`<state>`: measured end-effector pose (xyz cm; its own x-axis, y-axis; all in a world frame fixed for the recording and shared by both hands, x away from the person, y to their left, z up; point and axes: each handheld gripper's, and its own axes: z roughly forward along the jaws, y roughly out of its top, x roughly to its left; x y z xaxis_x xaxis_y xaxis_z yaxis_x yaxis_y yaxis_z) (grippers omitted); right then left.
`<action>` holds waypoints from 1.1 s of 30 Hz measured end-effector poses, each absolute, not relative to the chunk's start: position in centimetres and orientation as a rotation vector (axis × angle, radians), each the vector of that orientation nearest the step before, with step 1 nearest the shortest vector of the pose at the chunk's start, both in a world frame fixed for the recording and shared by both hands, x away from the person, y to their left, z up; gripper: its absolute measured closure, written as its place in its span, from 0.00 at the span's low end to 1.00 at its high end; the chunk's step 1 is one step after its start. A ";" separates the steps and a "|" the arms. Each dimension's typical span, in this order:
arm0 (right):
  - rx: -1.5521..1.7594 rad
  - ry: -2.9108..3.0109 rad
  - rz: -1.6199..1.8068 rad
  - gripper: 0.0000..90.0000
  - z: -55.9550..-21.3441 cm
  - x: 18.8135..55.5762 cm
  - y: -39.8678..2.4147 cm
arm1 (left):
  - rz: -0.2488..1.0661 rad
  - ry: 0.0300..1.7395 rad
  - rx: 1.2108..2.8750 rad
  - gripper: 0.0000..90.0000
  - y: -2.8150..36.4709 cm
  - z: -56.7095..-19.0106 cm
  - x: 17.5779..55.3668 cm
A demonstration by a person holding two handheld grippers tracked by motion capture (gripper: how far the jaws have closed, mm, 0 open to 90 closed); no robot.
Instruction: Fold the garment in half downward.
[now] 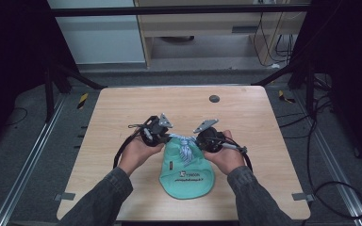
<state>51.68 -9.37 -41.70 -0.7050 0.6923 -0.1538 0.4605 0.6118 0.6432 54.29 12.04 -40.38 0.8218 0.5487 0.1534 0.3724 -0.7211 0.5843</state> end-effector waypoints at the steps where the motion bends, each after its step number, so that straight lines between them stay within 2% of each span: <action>1: 0.922 2.448 0.822 0.91 -41.7 51.6 -9.4 | 0.427 0.674 2.458 0.96 12.0 -40.4 54.2; 10: 0.920 2.445 0.821 0.91 -41.4 51.2 -9.5 | 0.410 0.683 2.454 0.96 12.0 -40.5 55.1; 19: 0.931 2.393 0.836 0.91 -39.5 52.7 -9.6 | 0.452 0.682 2.424 0.96 11.5 -37.7 57.3; 23: 0.924 2.379 0.836 0.91 -39.1 52.5 -9.9 | 0.462 0.648 2.429 0.95 11.5 -37.6 56.3; 33: 0.914 2.398 0.836 0.90 -41.9 50.1 -9.9 | 0.445 0.621 2.451 0.95 11.9 -40.7 53.4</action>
